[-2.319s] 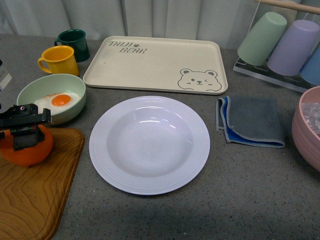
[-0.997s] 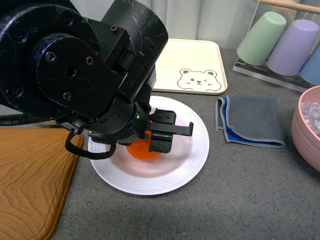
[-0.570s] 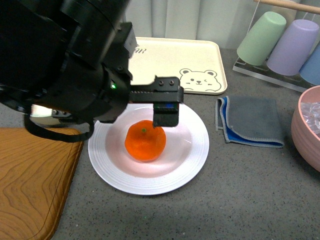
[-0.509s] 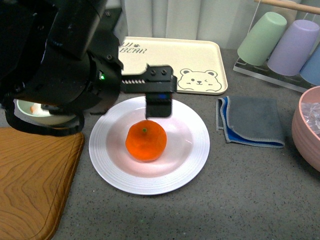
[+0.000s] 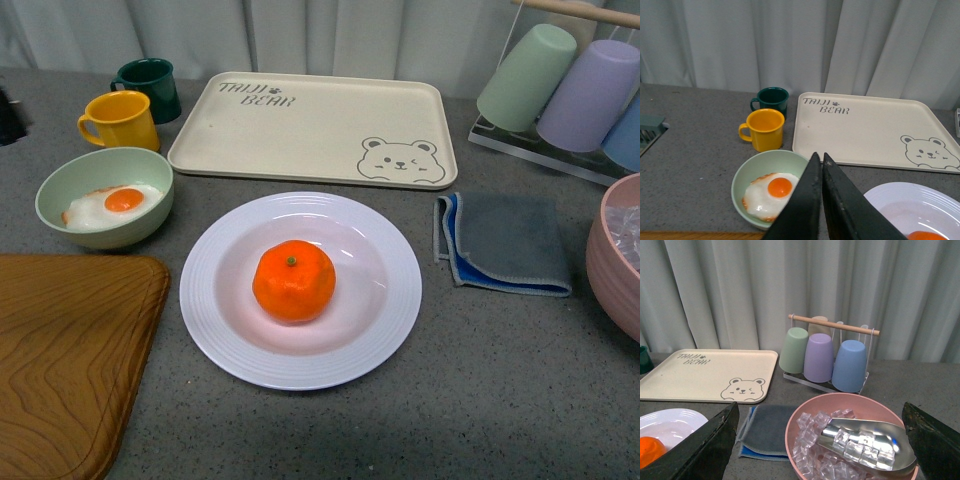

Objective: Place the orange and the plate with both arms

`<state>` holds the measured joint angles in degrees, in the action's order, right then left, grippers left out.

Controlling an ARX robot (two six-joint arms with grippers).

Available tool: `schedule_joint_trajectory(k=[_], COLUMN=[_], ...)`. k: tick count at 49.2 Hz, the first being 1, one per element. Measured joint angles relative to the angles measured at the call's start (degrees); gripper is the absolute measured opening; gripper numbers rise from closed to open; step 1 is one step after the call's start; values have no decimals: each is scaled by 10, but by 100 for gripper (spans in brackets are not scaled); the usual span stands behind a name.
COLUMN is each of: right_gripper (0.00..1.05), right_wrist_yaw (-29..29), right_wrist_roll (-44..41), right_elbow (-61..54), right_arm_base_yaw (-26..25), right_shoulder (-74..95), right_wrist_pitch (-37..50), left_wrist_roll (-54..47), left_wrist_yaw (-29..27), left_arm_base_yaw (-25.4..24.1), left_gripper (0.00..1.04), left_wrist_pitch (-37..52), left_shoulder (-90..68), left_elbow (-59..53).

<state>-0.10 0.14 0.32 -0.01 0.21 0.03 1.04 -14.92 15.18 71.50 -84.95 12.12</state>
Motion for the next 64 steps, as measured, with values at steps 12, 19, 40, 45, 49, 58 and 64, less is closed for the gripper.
schedule_joint_trajectory(k=[12, 19, 40, 45, 49, 58, 64], right_gripper=[95, 95, 95, 95, 95, 95, 95], right_wrist_yaw=[0, 0, 0, 0, 0, 0, 0], right_wrist_roll=[0, 0, 0, 0, 0, 0, 0], right_elbow=[0, 0, 0, 0, 0, 0, 0], right_arm_base_yaw=[0, 0, 0, 0, 0, 0, 0], right_shoulder=[0, 0, 0, 0, 0, 0, 0], right_wrist_pitch=[0, 0, 0, 0, 0, 0, 0], left_wrist_roll=[-5, -6, -6, -6, -6, -6, -6], left_wrist_yaw=[48, 75, 148, 148, 148, 148, 148], left_arm_base_yaw=[-46, -75, -150, -150, -150, -150, -150], left_gripper=[4, 4, 4, 4, 4, 4, 4], left_wrist_pitch=[-109, -168, -370, -398, -428, -485, -514], left_shoulder=[163, 252, 497, 527, 559, 621, 651], left_elbow=[-47, -80, -109, -109, -110, -110, -110])
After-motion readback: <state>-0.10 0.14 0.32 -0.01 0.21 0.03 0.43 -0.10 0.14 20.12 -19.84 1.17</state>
